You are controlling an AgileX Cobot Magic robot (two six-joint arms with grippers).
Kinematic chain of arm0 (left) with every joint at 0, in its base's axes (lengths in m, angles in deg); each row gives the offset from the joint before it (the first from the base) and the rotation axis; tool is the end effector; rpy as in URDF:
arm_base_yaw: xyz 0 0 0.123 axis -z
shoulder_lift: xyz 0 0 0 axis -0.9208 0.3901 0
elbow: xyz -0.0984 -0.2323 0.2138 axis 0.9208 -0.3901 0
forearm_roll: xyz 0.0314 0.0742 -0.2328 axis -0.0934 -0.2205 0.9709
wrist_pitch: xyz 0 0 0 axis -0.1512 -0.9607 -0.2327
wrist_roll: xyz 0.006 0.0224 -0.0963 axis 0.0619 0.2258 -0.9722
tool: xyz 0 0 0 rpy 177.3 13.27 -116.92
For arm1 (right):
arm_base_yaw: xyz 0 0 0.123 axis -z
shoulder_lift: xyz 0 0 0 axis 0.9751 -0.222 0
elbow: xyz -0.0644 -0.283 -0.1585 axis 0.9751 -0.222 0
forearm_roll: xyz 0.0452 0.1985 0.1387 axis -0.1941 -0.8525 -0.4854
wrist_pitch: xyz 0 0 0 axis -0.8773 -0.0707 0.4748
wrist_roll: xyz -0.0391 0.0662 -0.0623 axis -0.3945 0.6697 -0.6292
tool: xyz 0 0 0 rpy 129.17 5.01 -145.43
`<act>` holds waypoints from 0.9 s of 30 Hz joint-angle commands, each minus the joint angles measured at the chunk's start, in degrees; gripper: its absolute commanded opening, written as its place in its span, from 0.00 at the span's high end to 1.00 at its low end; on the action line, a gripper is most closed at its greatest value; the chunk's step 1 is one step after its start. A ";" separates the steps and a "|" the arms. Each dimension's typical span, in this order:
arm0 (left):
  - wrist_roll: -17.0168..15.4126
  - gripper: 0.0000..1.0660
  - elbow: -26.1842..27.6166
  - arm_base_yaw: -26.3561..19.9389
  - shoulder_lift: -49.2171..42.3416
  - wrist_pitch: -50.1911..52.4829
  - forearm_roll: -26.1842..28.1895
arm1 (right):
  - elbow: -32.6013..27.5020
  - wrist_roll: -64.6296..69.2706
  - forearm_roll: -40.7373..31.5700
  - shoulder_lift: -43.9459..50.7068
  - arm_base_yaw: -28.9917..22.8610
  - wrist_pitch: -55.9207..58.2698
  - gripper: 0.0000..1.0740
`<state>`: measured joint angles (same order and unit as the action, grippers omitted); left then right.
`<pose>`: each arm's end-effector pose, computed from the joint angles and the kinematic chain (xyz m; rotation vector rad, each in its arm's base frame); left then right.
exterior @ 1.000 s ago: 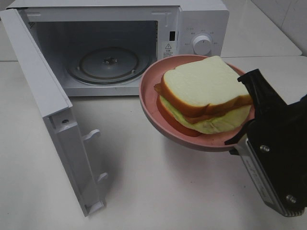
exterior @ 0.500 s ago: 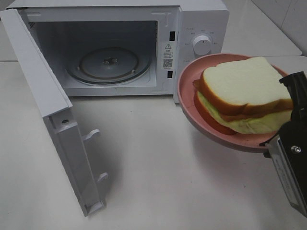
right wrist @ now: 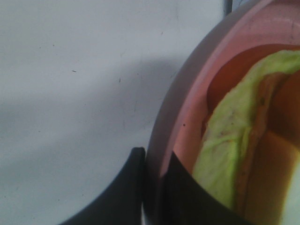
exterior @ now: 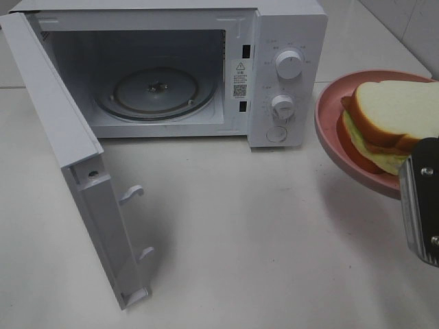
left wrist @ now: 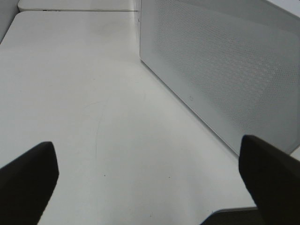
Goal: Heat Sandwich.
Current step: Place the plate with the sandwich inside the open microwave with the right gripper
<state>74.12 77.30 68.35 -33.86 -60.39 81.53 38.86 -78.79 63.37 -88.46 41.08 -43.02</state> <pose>-0.0529 -0.0066 0.2740 0.0588 2.0432 -0.1042 0.1212 0.0518 0.2685 -1.7527 1.7987 -0.5394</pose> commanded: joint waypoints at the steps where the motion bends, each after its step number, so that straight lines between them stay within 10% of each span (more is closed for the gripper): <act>1: -0.17 0.08 -0.23 -0.17 -0.23 0.74 0.17 | 0.06 4.58 2.81 0.40 0.40 0.74 0.99; 27: -0.17 0.08 -0.23 -0.17 -0.23 0.74 0.17 | 0.06 33.40 5.61 0.40 0.40 16.27 0.99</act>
<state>74.12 77.30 68.35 -33.86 -60.39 81.53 38.86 -46.19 67.04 -88.46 41.08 -27.09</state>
